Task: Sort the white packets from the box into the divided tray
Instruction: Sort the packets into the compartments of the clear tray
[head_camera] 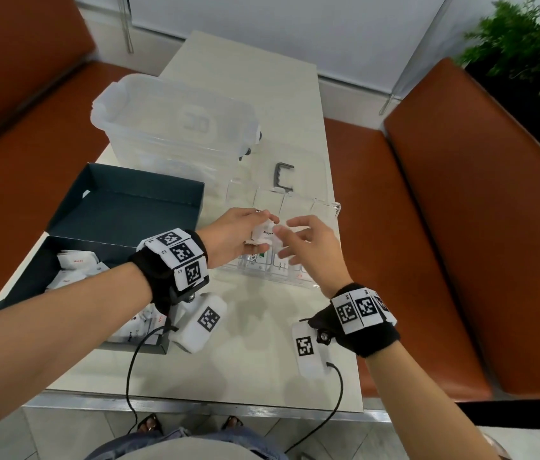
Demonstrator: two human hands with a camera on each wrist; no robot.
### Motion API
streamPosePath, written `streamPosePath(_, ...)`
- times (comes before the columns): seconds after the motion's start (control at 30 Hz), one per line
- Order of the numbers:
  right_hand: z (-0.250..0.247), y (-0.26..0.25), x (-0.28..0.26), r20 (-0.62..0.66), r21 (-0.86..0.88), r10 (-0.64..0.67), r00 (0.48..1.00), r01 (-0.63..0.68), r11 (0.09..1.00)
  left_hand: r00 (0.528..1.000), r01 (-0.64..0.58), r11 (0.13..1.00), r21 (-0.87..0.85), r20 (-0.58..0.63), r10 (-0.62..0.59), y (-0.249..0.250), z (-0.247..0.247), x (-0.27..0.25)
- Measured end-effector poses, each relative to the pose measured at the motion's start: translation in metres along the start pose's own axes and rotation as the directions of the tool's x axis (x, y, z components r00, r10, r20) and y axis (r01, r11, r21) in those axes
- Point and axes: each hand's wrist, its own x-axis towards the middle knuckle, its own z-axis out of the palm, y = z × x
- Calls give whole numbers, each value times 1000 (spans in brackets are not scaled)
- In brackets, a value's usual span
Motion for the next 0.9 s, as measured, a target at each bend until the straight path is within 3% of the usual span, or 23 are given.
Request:
streamPosePath(0.13,-3,-5,3,-65,175,74,995,-62,983,998,56,981,-186,44,-48,6,5,-2)
streamPosePath(0.33,-28,-1,11,-83,285,150,985,-120,951,998,14,990,-139,61,-5,7,1,-5)
streamPosePath(0.53,-26,-1,2,117,522,193,974,-226,823,997,-44,985,-165,48,53,2,1,-5)
streamPosePath(0.9,-27,-6,5,88,276,145,986,-164,947,984,-144,988,49,113,138,-4,0,-2)
